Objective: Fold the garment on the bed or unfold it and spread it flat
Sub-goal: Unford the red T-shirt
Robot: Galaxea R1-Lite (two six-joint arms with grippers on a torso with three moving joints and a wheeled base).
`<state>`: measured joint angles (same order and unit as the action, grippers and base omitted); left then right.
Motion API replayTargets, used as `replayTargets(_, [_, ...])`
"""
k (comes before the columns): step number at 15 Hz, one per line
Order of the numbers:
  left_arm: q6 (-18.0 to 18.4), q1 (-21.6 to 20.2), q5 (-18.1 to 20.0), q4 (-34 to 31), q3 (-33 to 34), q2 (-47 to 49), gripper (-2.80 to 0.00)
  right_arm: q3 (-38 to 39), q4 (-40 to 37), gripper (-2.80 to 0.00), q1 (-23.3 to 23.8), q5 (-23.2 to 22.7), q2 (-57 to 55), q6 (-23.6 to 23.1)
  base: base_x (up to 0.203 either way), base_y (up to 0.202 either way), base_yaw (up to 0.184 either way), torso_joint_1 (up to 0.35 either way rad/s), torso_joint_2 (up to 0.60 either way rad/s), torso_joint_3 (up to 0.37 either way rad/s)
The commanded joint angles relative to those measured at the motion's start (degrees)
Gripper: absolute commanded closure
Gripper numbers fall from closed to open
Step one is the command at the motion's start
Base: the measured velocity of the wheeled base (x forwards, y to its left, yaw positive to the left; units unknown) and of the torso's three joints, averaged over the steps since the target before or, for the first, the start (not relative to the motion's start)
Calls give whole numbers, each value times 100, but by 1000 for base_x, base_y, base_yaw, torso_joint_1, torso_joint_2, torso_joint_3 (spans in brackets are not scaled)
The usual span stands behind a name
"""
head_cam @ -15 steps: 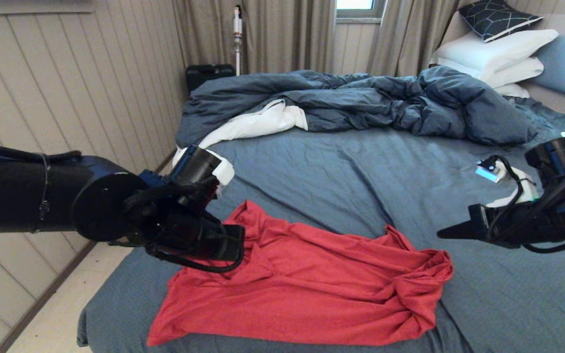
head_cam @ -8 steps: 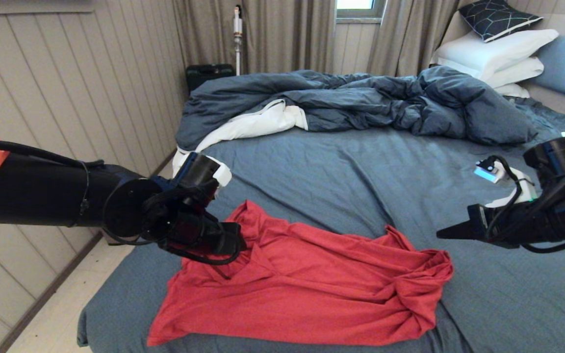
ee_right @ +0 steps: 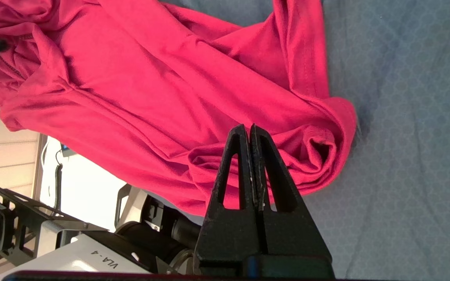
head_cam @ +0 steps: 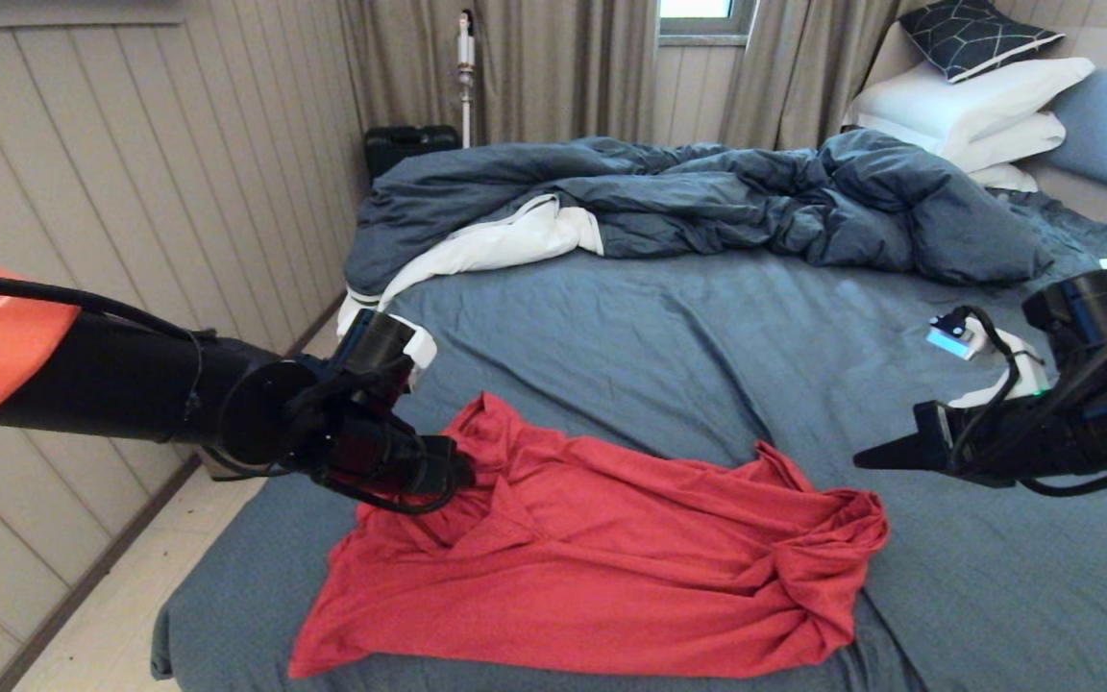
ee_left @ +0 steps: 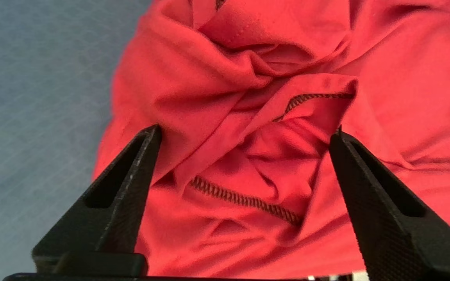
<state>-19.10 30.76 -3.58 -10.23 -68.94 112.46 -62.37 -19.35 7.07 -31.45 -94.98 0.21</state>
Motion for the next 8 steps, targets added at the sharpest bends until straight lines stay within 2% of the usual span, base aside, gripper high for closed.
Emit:
replayTargets(1, [31,-8,-10,27,17,212,-280,-21,-10,0,10,-19,-21,-1,0,0,0,0,0,0])
replayTargets(5, [278,-5,-20,314,283,175,-280,-22,-8,0,5,-10,-65,-3,0,0,0,0,0,0])
replayTargets(6, [352,-8,-20,390,338,143,-184,-30,-8,0,5,-1,-75,-3,0,0,0,0,0,0])
replayTargets(7, [372,-1,-20,399,355,127,0,-30,-8,0,5,-1,-82,-3,0,0,0,0,0,0])
replayTargets(8, [372,0,-28,416,346,127,0,-22,-8,0,5,-1,-98,-3,0,0,0,0,0,0])
